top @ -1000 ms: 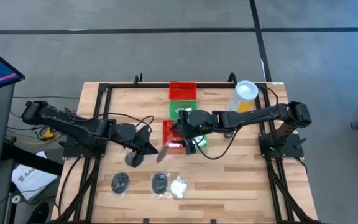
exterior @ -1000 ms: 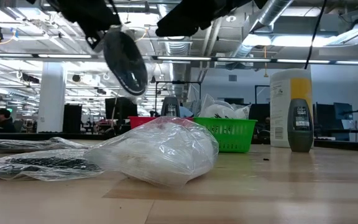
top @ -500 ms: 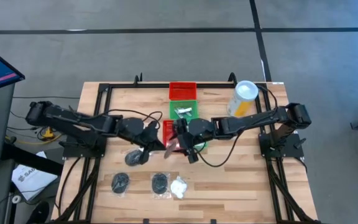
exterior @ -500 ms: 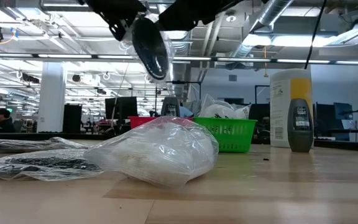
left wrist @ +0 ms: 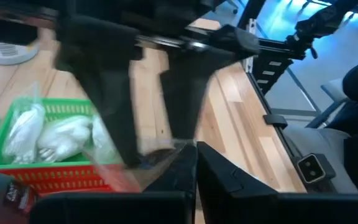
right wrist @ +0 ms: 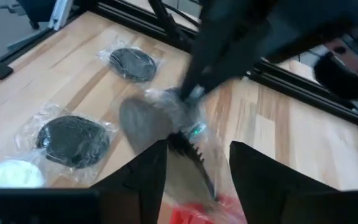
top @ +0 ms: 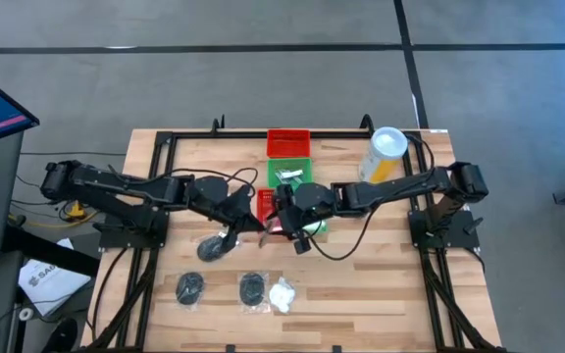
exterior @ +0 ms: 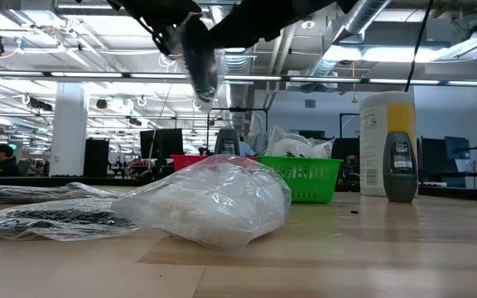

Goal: Pick & Place Travel size toiletries
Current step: Put the black hairbrush into the top red bin

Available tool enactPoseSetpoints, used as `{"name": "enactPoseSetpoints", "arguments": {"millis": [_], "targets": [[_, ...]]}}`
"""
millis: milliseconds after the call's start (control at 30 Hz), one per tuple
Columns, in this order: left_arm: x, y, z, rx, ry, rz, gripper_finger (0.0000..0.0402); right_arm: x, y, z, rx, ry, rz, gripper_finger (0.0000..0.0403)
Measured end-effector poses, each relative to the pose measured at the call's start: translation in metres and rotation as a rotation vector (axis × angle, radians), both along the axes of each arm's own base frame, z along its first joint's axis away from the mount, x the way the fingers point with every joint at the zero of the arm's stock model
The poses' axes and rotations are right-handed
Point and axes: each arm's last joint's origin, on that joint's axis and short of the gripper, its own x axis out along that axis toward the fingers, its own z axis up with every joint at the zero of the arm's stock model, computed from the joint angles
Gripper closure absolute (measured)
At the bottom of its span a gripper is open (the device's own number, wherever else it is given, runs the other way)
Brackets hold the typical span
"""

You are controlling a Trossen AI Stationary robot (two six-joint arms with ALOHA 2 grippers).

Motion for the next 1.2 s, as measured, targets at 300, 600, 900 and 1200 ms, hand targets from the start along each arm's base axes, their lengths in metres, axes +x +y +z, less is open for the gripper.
{"name": "enactPoseSetpoints", "arguments": {"millis": [300, 600, 900, 1200], "targets": [[0.0, 0.0, 0.001, -0.003, -0.013, -0.004, 0.0401, 0.0, -0.002, -0.001, -0.001, 0.01, -0.005, 0.03], [0.0, 0.0, 0.001, -0.002, -0.006, -0.003, 0.0401, -0.001, -0.002, -0.003, -0.024, 0.031, 0.01, 0.0397], [-0.001, 0.004, -0.003, 0.039, 0.033, 0.076, 0.039, -0.004, -0.003, -0.003, -0.026, 0.058, 0.006, 0.0402], [-0.012, 0.015, 0.002, 0.071, 0.054, 0.165, 0.0348, -0.006, -0.017, -0.007, -0.008, 0.107, -0.054, 0.0403]]}}
